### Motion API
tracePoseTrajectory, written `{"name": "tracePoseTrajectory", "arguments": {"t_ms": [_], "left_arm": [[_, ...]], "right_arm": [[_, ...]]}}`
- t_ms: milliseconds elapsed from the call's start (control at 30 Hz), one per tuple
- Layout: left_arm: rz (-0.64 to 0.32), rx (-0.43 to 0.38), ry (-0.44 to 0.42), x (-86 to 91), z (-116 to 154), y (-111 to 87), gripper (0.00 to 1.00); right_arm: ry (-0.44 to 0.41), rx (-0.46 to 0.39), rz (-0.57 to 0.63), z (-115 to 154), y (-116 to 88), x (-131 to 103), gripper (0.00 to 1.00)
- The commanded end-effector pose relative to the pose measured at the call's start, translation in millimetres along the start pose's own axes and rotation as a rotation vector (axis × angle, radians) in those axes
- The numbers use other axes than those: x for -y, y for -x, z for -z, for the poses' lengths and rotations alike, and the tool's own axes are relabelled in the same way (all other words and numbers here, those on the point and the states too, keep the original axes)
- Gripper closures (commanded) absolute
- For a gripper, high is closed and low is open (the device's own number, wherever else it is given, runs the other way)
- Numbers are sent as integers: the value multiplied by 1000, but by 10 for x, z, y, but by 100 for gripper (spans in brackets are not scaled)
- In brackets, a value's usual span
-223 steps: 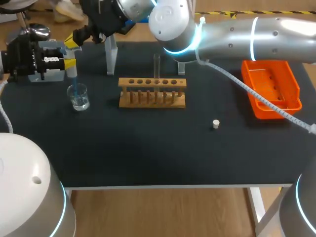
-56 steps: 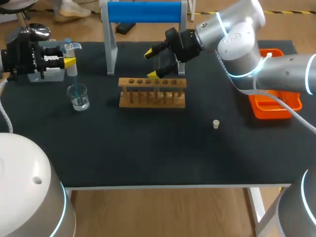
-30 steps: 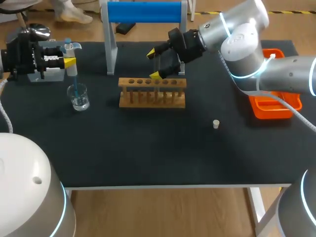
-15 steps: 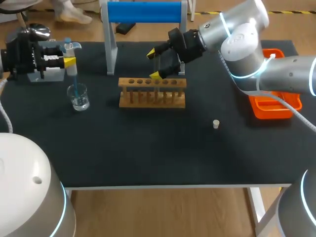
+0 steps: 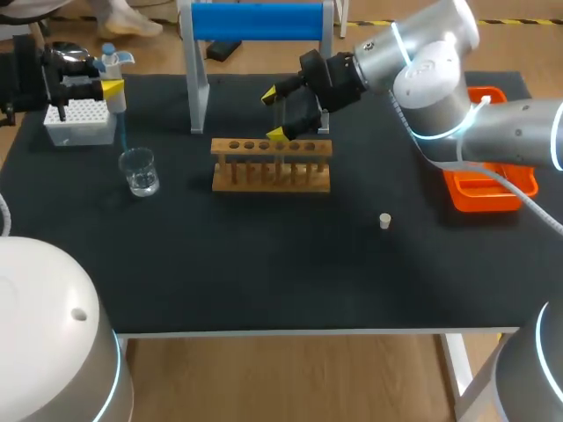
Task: Invert the test tube, pick up the pipette, mount the tip to pipette, aspirate from beaker and dispense into the tube, eject the tip, return the pipette, and cap with the stopper.
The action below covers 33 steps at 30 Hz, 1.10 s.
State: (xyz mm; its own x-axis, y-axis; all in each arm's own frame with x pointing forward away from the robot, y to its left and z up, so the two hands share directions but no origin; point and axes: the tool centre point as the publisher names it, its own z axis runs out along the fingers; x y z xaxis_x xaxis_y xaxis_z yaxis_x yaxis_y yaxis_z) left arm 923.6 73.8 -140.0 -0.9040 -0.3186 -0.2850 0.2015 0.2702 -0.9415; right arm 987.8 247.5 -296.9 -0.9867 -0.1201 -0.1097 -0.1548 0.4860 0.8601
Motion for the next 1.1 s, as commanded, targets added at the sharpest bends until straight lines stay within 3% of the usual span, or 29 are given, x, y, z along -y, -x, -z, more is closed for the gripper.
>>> {"name": "tracePoseTrajectory", "arguments": {"t_ms": [33, 200, 367, 733, 900, 1100], "left_arm": [[-18, 21, 49, 258, -28, -60, 100], [-22, 41, 54, 575, -44, -49, 100], [-4, 14, 70, 998, -164, -58, 100], [-15, -127, -18, 1961, -807, -274, 100], [-18, -189, -41, 2202, -1130, -403, 100], [-15, -218, -47, 2269, -1288, -457, 100]], "right_arm": [[-1, -1, 0, 14, -4, -1, 0], [-1, -1, 0, 14, -4, -1, 0], [-1, -1, 0, 14, -4, -1, 0], [-1, -1, 0, 14, -4, -1, 0], [-1, -1, 0, 14, -4, -1, 0], [-1, -1, 0, 14, -4, -1, 0]]}}
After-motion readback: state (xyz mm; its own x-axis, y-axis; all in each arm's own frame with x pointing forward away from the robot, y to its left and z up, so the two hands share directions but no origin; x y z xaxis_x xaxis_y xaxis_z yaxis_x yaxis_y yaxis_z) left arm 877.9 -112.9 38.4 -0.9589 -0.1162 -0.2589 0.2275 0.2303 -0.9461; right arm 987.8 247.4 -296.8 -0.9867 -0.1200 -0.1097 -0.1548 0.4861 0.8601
